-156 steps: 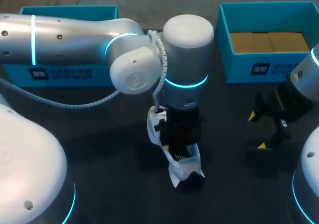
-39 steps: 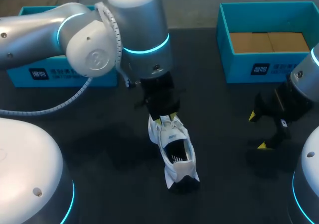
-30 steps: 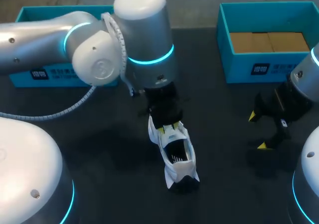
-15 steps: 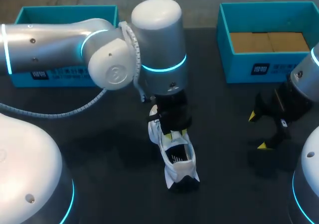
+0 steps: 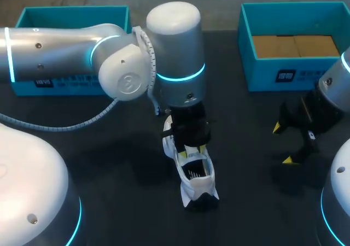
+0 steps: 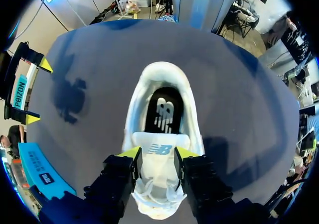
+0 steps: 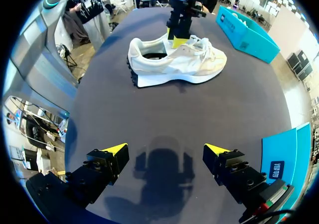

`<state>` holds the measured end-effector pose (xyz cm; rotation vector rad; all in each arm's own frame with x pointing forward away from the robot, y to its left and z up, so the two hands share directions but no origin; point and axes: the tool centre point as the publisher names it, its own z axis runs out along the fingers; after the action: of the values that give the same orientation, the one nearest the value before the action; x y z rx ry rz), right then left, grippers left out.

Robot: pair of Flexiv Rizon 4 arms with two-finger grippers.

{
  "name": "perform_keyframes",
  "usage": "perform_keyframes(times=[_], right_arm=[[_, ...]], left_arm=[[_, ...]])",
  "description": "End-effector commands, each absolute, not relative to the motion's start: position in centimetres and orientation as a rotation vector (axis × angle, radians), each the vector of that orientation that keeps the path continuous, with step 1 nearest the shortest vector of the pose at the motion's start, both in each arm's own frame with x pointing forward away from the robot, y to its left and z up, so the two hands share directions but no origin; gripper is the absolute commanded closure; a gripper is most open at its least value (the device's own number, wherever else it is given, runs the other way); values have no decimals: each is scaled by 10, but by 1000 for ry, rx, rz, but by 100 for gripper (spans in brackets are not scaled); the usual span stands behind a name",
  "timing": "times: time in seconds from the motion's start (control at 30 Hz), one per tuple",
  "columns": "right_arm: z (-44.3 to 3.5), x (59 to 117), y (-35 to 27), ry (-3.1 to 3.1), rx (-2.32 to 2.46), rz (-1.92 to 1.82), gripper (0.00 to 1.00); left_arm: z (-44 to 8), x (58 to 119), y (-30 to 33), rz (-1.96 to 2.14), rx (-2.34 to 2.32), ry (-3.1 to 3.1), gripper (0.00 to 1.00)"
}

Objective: Take the shoe out of the shoebox, open the shoe tongue, remove and reinsert the insole, then place the shoe into the shoebox

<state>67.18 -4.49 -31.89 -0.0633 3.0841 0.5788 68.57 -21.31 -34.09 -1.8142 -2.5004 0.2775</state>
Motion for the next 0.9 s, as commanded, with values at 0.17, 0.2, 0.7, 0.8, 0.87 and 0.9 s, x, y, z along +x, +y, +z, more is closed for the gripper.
perform_keyframes(times=[0.17,0.2,0.7,0.8,0.87,0.9], right_arm=[[-319,671,-44,3084,-61,574,0],[-319,671,-44,3084,-61,574,0],[-319,671,-44,3084,-61,574,0],[-319,671,-44,3084,-61,574,0],[-319,671,-44,3084,-61,574,0],[-319,671,-44,3084,-61,574,0]], left_arm=[[-290,677,-198,230,-1815,-2586,58],[-286,675,-198,230,-1798,-2597,58],[-267,662,-198,134,-1391,-2763,0],[-267,662,-198,134,-1391,-2763,0],[-267,662,-198,134,-1391,-2763,0],[-267,662,-198,134,-1391,-2763,0]])
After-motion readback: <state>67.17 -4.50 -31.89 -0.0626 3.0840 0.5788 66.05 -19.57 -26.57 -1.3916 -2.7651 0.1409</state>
